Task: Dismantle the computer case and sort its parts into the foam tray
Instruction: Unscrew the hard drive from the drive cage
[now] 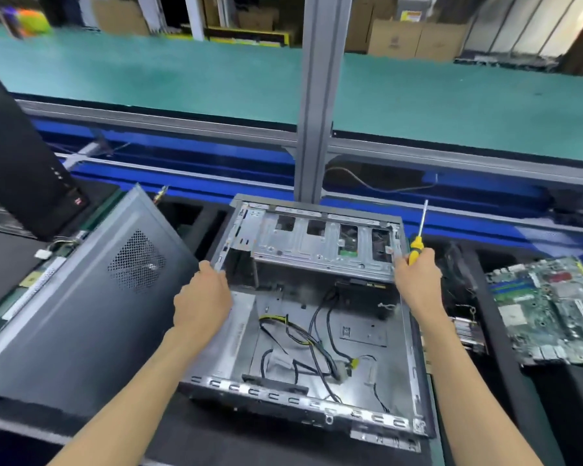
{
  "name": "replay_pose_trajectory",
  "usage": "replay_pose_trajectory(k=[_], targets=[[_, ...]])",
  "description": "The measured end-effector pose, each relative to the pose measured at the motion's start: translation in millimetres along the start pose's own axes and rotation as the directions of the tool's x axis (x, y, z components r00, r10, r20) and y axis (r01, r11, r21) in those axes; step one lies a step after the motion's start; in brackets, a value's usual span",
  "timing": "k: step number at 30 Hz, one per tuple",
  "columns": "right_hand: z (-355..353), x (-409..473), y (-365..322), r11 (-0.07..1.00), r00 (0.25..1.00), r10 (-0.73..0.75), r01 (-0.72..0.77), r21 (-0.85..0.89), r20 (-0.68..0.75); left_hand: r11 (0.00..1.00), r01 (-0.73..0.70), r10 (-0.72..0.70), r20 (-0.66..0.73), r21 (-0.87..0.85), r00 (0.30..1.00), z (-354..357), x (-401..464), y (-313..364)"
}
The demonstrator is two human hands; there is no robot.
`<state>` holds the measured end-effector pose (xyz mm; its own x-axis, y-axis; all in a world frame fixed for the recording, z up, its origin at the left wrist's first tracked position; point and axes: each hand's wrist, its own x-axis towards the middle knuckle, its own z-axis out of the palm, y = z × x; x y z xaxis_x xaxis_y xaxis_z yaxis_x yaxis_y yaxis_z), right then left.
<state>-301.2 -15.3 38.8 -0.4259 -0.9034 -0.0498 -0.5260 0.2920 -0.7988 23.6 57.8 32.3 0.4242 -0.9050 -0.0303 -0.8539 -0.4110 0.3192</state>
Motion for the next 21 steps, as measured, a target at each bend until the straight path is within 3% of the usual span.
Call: replay_pose_trajectory(k=[5,14,17,21], targets=[[-11.7,-13.7,3.2,0.995,0.999,-0.018,0.015,-0.097,-0.036,0.995,-0.104,0.104,-0.023,0.002,0.994,-0.8,19.6,0.3],[-56.0,-33.5,26.3,0.952,0.995,0.083,-0.097,-0.289,-0.062,0.951,-0.305,0.307,0.013,-0.056,0.952,0.7,79.2,18.1],[-60.7,-30.1,28.1,0.964,0.990,0.098,-0.120,-0.238,-0.102,0.940,-0.339,0.339,0.017,-0.037,0.941,-0.4,88.0,26.0],[-53.7,-19.6,26.7,0.995,0.987,-0.016,0.000,-0.101,-0.158,0.959,-0.283,0.280,-0.088,-0.028,0.956,-4.3,67.1,24.6]])
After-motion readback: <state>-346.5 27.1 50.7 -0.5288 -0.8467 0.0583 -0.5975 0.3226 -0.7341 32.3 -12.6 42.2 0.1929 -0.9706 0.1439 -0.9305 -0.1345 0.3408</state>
